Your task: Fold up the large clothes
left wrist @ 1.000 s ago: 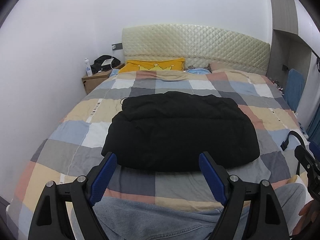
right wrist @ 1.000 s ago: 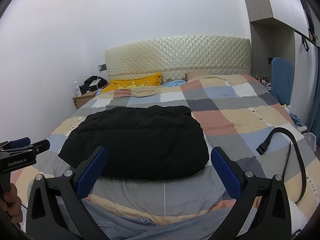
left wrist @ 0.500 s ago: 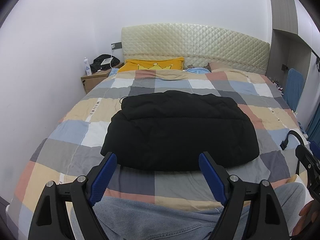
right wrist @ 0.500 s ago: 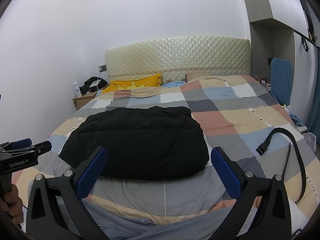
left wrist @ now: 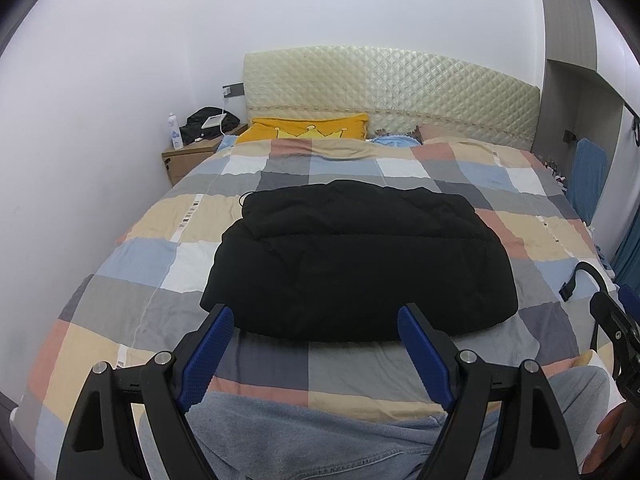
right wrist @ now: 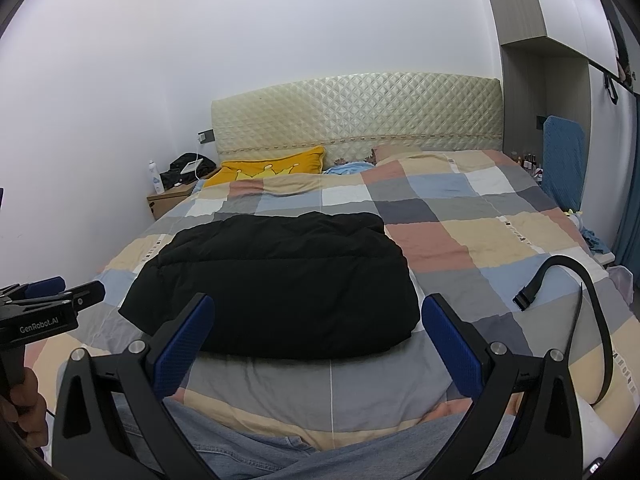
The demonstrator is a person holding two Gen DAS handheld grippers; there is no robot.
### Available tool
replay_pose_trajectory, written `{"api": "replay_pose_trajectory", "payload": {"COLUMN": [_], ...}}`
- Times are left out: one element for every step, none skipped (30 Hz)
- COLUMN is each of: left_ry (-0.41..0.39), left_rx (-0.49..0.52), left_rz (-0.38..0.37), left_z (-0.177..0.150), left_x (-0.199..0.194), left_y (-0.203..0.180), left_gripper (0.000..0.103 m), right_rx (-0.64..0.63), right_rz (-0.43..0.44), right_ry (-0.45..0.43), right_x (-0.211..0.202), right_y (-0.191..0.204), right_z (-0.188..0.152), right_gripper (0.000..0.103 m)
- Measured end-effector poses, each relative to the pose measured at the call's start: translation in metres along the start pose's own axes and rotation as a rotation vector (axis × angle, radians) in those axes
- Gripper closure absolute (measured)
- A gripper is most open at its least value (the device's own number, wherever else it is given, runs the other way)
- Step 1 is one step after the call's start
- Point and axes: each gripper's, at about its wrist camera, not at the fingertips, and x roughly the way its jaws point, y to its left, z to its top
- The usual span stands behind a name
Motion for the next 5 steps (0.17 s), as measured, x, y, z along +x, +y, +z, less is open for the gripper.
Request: {"api": "replay_pose_trajectory", "payload": {"left_ry": [0.002, 0.003, 0.003, 0.003, 0.002], "left_rx": [0.000, 0.000, 0.000, 0.000, -0.002], "left_rz": [-0.001, -0.004, -0.004, -0.004, -0.004], "left_z": [-0.0003, -0.0003, 0.0003, 0.0005, 0.0005], "left_x": [0.0001, 0.0001, 0.0001, 0.0001, 0.0002], "left_y": [-0.0004, -0.0006, -0.0007, -0.0003, -0.0001], "left_gripper": [0.019, 0.019, 0.019, 0.019, 0.019], "right_rx": [0.000, -0.001, -0.001, -0.002, -0.004], "right_rz": [0.001, 0.001, 0.000, 0.000, -0.002], "right_ry": [0.001, 0.001, 0.000, -0.001, -0.002], "right_x": [0.0001, -0.0001, 0.0002, -0.0006, -0.0008], "right_y": [0.0002, 0.0001, -0.0003, 0.0002, 0.0019], "right_z": [0.0001, 0.0000, 0.0001, 0.0000, -0.0001], "right_gripper": [0.000, 0.000, 0.000, 0.000, 0.000]}}
